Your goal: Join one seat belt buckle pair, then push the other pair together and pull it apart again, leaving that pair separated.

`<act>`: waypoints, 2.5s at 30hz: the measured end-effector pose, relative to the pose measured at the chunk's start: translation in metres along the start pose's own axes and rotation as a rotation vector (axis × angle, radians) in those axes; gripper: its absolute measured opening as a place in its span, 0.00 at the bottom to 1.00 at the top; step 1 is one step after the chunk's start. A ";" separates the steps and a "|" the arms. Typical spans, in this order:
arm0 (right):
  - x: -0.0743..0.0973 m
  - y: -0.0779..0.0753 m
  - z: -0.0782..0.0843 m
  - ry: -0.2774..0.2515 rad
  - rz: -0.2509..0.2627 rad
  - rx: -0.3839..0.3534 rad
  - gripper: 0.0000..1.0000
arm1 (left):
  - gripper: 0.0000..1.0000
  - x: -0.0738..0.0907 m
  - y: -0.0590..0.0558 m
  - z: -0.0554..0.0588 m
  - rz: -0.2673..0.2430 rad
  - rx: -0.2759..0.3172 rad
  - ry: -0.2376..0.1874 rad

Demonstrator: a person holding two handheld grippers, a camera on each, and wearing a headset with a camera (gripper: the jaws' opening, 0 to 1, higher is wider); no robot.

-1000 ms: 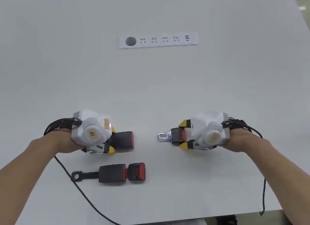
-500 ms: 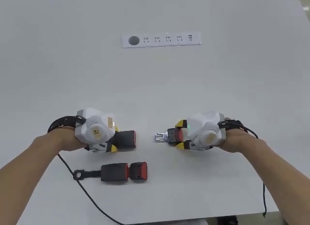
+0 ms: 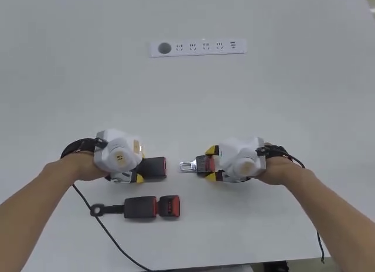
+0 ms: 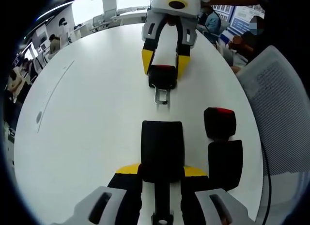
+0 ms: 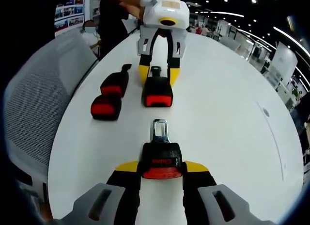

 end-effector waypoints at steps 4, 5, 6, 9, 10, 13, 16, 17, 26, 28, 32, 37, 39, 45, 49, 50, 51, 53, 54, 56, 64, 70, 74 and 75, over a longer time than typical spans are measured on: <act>-0.003 0.001 -0.006 -0.004 0.000 -0.003 0.30 | 0.31 0.001 -0.001 -0.002 0.000 0.004 0.007; -0.004 0.001 -0.007 -0.006 0.000 -0.007 0.30 | 0.31 0.001 -0.001 -0.002 -0.001 0.005 0.007; -0.005 0.000 -0.008 -0.008 0.001 -0.011 0.30 | 0.31 0.001 -0.001 -0.002 -0.002 0.007 0.007; -0.009 0.000 -0.010 -0.012 0.003 -0.016 0.30 | 0.31 0.000 -0.001 -0.002 -0.002 0.011 0.006; -0.009 0.000 -0.011 -0.012 0.003 -0.015 0.30 | 0.31 0.000 -0.001 -0.002 -0.001 0.011 0.005; -0.012 0.000 -0.014 -0.015 0.004 -0.017 0.30 | 0.31 0.000 -0.001 -0.002 0.001 0.010 0.006; -0.013 0.000 -0.018 -0.017 0.005 -0.016 0.30 | 0.31 0.000 -0.001 -0.002 0.001 0.006 0.005; -0.013 -0.001 -0.019 -0.017 0.005 -0.016 0.30 | 0.31 0.000 0.000 -0.002 0.001 0.006 0.004; -0.018 -0.001 -0.029 -0.013 -0.002 -0.004 0.30 | 0.31 0.002 -0.002 -0.003 0.002 -0.001 0.005; -0.018 -0.002 -0.032 -0.015 -0.001 0.000 0.30 | 0.31 0.002 -0.002 -0.003 0.000 -0.003 0.004; -0.020 -0.001 -0.034 -0.020 -0.005 0.000 0.30 | 0.31 0.003 -0.004 -0.004 -0.001 -0.005 0.004; -0.026 -0.002 -0.037 -0.033 0.000 -0.004 0.30 | 0.31 0.004 -0.004 -0.004 -0.002 -0.010 0.005; -0.026 -0.002 -0.038 -0.026 0.003 0.012 0.30 | 0.31 0.003 -0.003 -0.003 -0.003 -0.013 0.004; -0.024 -0.001 -0.039 -0.027 0.004 0.006 0.29 | 0.31 0.004 -0.004 -0.004 -0.007 -0.014 0.002; -0.024 -0.001 -0.039 -0.026 0.007 0.006 0.29 | 0.30 0.003 -0.004 -0.004 -0.014 -0.018 0.003; -0.024 -0.001 -0.039 -0.025 0.008 0.006 0.29 | 0.30 0.002 -0.003 -0.003 -0.016 -0.019 0.004; -0.025 -0.001 -0.039 -0.025 0.009 0.003 0.28 | 0.30 0.001 -0.003 -0.003 -0.017 -0.019 0.004; -0.026 -0.001 -0.039 -0.023 0.010 -0.004 0.28 | 0.30 0.001 -0.003 -0.002 -0.018 -0.022 -0.001; -0.026 -0.001 -0.039 -0.023 0.010 -0.005 0.28 | 0.30 0.001 -0.003 -0.002 -0.018 -0.022 -0.002; -0.027 -0.001 -0.039 -0.025 0.009 -0.007 0.28 | 0.30 -0.002 -0.001 0.002 -0.021 -0.022 0.000; -0.041 -0.003 -0.041 -0.050 0.000 -0.018 0.27 | 0.29 -0.004 -0.002 0.001 -0.022 -0.049 0.012; -0.044 -0.004 -0.045 -0.033 -0.007 -0.018 0.27 | 0.29 -0.004 -0.003 0.000 -0.027 -0.052 0.025; -0.049 -0.004 -0.046 -0.025 -0.005 -0.020 0.27 | 0.29 -0.004 -0.003 -0.001 -0.033 -0.045 0.031; -0.050 -0.004 -0.046 -0.022 -0.005 -0.023 0.26 | 0.29 -0.004 -0.003 -0.001 -0.034 -0.044 0.032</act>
Point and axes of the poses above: the centre of the closed fingertips' face, and the gripper's own axes: x roughly backward along the fingers, y roughly to its left, z roughly out of its underside, the point moved 9 cm from there along x, roughly backward along the fingers, and after that the axes turned 9 degrees about x, right-handed, at the moved point
